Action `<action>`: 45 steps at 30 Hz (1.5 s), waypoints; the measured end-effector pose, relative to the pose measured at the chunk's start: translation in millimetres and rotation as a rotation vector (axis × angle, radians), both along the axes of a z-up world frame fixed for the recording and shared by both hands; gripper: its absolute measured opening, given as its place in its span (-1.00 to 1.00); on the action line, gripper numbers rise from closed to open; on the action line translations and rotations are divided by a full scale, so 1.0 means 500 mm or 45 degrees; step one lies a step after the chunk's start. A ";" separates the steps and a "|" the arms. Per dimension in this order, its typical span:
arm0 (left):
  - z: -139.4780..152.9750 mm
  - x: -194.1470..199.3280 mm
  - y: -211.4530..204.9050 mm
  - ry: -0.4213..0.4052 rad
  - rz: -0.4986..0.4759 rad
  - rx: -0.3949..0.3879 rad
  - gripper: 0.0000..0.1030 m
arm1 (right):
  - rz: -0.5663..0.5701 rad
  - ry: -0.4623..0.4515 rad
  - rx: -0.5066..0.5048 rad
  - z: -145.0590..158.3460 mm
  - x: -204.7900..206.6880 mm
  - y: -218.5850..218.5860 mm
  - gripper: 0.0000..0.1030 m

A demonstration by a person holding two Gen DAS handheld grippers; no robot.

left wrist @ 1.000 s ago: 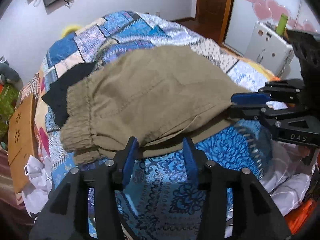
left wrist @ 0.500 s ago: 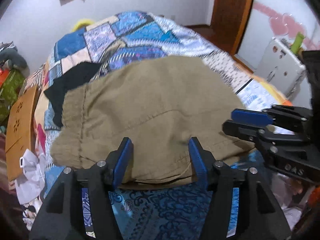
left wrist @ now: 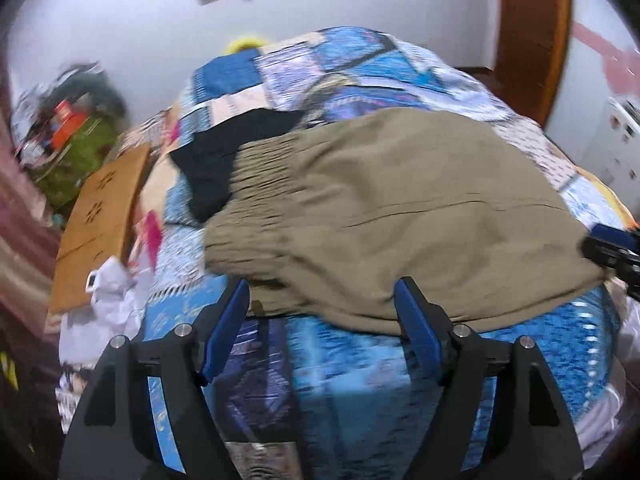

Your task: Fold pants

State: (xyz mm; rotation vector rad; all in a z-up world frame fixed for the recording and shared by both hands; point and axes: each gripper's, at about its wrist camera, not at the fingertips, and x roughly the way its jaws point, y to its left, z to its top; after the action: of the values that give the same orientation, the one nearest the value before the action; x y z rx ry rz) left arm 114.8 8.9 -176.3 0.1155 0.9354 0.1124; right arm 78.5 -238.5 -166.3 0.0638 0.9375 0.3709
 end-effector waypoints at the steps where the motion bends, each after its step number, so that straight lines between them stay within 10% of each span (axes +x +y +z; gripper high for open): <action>1: -0.003 -0.001 0.009 -0.002 0.029 0.011 0.48 | -0.023 0.014 0.018 -0.004 -0.001 -0.014 -0.27; 3: -0.014 -0.002 0.035 0.011 0.073 -0.030 0.51 | -0.067 0.043 0.072 -0.012 -0.001 -0.040 -0.02; 24: 0.131 0.160 0.202 -0.036 0.052 -0.104 0.58 | -0.162 -0.085 0.074 0.060 0.109 -0.083 0.04; 33: 0.038 0.362 0.241 0.235 0.056 -0.331 0.58 | -0.148 -0.080 0.000 0.036 0.273 -0.084 0.06; 45: -0.095 0.460 0.192 0.481 -0.049 -0.516 0.68 | -0.133 0.202 0.081 -0.105 0.500 -0.095 0.07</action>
State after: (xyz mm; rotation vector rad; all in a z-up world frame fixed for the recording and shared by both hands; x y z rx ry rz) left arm 344.9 105.0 -223.9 -0.2283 1.3133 -0.1404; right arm 328.6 -285.9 -219.0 0.2019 1.0747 0.3018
